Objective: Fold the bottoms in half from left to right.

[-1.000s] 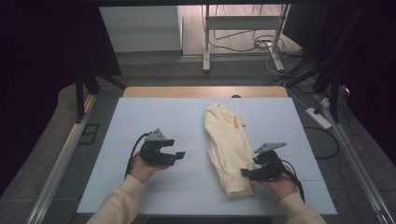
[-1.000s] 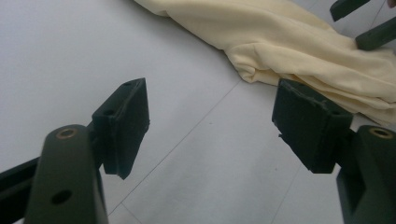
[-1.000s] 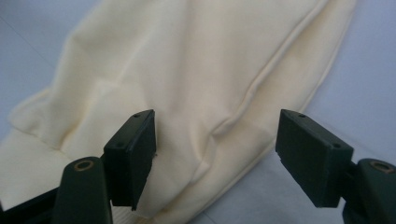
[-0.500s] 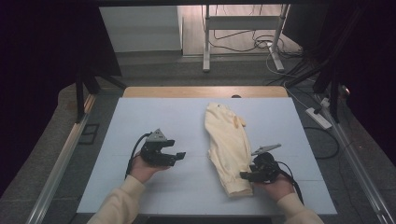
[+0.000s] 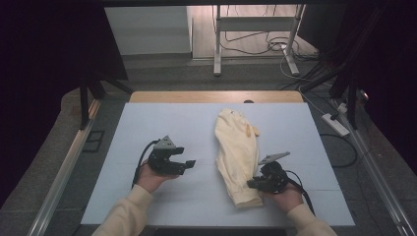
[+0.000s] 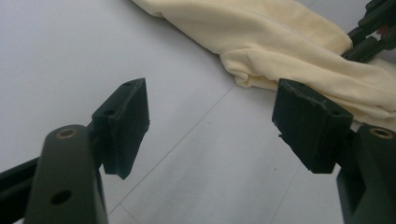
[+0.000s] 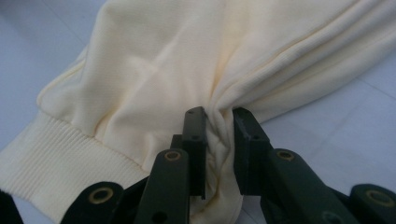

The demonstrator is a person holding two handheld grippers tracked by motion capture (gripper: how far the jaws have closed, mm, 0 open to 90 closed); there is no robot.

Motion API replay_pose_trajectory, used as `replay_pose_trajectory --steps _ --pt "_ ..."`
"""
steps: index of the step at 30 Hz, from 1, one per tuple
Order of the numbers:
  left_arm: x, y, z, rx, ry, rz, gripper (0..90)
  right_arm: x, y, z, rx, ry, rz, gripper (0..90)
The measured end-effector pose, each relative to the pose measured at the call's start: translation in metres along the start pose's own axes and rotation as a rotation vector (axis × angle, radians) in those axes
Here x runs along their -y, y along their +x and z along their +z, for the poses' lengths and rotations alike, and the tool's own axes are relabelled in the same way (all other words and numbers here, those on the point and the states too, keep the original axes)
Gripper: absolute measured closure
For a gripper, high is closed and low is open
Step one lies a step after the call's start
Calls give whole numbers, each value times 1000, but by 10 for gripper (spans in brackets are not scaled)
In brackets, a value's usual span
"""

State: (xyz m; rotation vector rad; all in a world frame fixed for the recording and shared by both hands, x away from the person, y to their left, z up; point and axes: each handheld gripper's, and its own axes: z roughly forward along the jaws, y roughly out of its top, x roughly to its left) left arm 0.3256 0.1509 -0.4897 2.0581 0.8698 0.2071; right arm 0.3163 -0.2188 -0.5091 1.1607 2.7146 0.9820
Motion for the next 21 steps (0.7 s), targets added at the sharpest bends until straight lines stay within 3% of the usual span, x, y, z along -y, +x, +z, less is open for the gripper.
replay_pose_trajectory --steps 12,21 --pt "0 1 -1 2 0 1 277 -11 28 19 -64 -16 -77 779" --pt "0 2 -2 2 -2 0 277 -11 40 20 -108 -10 -122 800"
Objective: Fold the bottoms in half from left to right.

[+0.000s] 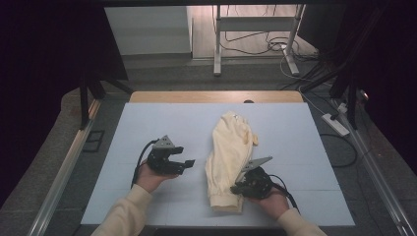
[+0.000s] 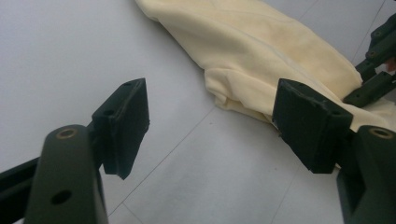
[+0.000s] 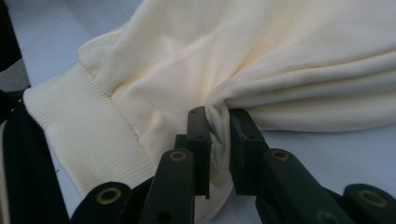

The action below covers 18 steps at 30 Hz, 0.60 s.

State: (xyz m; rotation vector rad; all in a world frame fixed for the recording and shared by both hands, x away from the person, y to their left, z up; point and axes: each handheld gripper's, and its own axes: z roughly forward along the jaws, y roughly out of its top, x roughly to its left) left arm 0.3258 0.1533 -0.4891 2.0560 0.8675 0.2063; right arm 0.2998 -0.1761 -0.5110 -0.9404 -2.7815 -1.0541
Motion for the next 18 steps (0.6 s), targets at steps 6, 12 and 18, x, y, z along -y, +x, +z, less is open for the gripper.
replay_pose_trajectory --steps 6,12,18 --pt "-1 1 1 4 -2 1 277 4 1 -6 -12 12 1 805" --pt "-5 1 5 14 3 11 277 11 0 -13 -16 14 10 805" --pt "-7 0 8 21 7 19 276 14 0 -15 -7 4 13 761"
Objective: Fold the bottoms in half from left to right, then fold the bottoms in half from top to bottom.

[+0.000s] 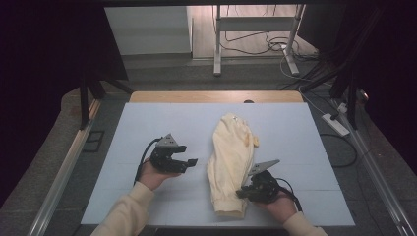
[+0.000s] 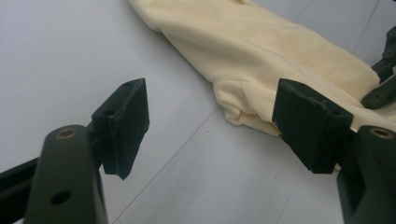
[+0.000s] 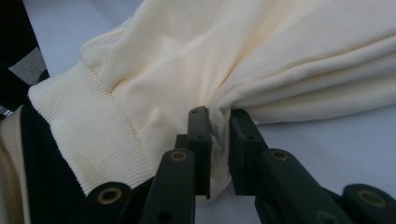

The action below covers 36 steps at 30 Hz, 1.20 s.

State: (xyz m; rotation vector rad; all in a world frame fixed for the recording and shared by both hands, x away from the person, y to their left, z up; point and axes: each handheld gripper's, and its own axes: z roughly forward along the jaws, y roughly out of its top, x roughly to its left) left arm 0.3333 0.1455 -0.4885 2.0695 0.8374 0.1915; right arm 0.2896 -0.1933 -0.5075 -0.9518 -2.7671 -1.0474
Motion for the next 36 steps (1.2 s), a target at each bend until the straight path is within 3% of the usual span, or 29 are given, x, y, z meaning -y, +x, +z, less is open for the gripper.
replay_pose_trajectory --steps 5,9,23,36 --pt "0 1 -1 -2 -6 -1 276 0 -3 -7 61 -54 5 509" --pt "0 2 -1 -4 -7 -6 275 0 -11 -16 101 -110 36 449" --pt "0 3 -3 -7 -14 -12 275 -2 -22 -27 175 -200 19 391" --pt "-2 4 -1 -8 -15 -14 274 -5 -31 -29 202 -214 19 388"
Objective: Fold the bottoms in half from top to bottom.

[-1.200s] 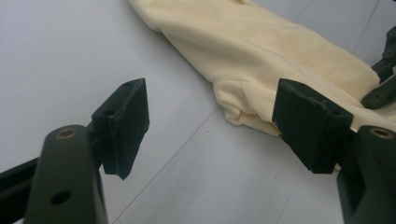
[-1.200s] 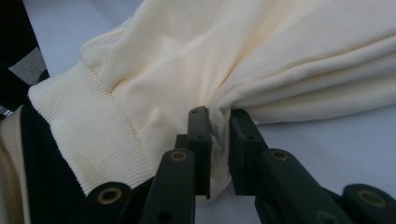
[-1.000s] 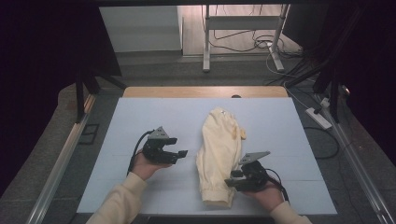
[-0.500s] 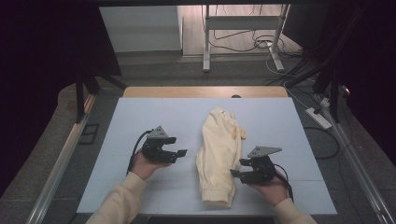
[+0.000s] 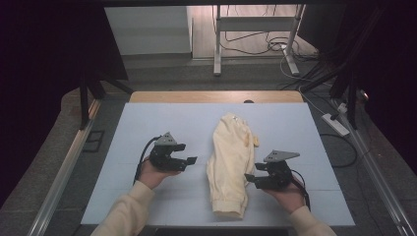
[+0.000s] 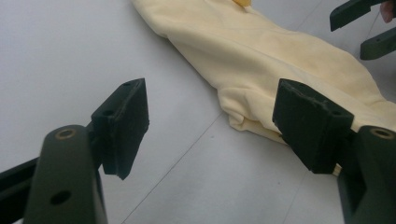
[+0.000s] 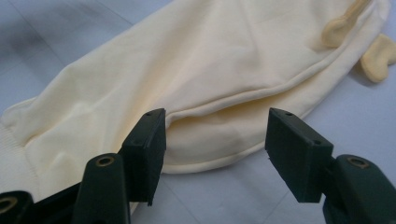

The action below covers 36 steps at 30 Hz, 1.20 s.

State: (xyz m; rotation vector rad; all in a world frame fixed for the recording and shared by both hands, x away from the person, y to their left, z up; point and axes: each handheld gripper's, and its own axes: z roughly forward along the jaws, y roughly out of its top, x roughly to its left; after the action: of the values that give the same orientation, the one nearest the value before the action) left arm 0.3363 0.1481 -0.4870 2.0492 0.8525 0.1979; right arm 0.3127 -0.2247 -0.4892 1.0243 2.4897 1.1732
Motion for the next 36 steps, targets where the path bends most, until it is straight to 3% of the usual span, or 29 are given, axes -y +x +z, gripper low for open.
replay_pose_trajectory --steps 11,18,24,36 --pt "-6 1 7 2 3 -4 267 -6 -16 5 15 2 23 386" --pt "-8 5 15 14 17 -41 255 -12 -22 8 30 23 9 381" --pt "-18 7 23 19 31 -67 239 -17 -27 11 27 19 20 380" --pt "-35 11 39 4 52 -68 231 -38 -40 20 43 3 21 376"
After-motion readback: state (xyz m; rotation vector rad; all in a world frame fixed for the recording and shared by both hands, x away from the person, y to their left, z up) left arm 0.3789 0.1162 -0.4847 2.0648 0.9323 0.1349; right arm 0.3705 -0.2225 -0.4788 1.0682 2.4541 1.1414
